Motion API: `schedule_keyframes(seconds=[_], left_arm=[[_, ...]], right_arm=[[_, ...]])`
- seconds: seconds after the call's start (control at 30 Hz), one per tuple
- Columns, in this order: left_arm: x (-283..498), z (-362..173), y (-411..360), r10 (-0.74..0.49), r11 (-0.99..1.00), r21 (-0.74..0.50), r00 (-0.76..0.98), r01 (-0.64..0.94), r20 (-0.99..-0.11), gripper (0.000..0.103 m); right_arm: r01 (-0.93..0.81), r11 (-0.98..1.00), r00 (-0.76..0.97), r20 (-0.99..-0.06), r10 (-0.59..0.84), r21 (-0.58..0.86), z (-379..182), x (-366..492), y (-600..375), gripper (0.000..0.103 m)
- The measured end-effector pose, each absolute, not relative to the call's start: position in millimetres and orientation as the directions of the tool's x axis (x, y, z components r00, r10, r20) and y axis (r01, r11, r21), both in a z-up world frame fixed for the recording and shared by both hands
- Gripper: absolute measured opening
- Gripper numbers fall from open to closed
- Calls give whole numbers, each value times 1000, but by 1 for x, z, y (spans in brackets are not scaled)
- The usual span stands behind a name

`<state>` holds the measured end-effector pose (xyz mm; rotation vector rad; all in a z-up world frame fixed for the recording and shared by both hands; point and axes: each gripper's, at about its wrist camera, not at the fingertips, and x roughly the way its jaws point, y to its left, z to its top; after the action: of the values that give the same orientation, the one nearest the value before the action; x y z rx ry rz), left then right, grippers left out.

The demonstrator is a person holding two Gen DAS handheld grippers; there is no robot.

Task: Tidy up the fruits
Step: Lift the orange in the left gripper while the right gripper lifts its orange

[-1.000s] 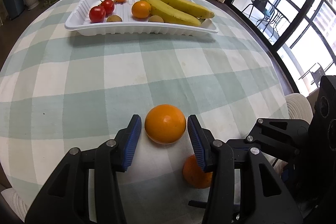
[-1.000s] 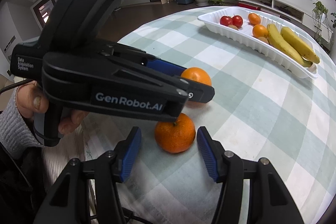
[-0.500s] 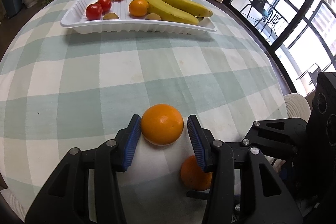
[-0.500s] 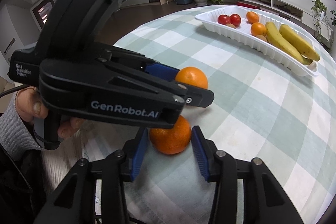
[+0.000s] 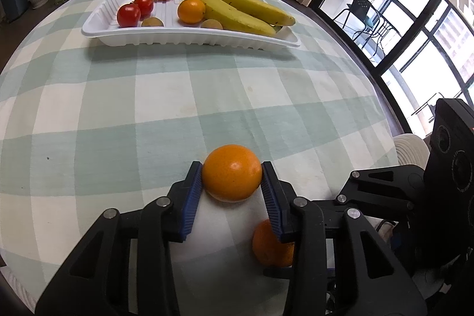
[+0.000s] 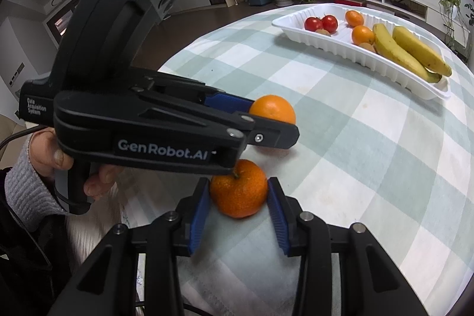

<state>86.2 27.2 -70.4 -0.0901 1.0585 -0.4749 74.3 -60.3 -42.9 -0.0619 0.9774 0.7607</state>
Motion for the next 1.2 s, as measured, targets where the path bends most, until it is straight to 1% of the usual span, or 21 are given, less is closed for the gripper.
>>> schedule_keyframes(seconds=[0.67,0.97,1.1,1.2], left_arm=[[87,-60,36,-432,893,-313,420,323,-798,37],[94,-51,42,-432,894,-311,435,322,-790,34],[91,-51,39,-423,896,-296,434,331,-796,34],[91,-53,39,-421,897,-294,435,331,-796,35]], right_arm=[[-572,743,306,-750,587,348,-39,80,-76,42],[-536,742,311,-723,617,403,-33,92,-94,42],[-548,738,296,-733,612,394,-36,90,-88,42],[-563,741,294,-750,593,366,-40,87,-81,46]])
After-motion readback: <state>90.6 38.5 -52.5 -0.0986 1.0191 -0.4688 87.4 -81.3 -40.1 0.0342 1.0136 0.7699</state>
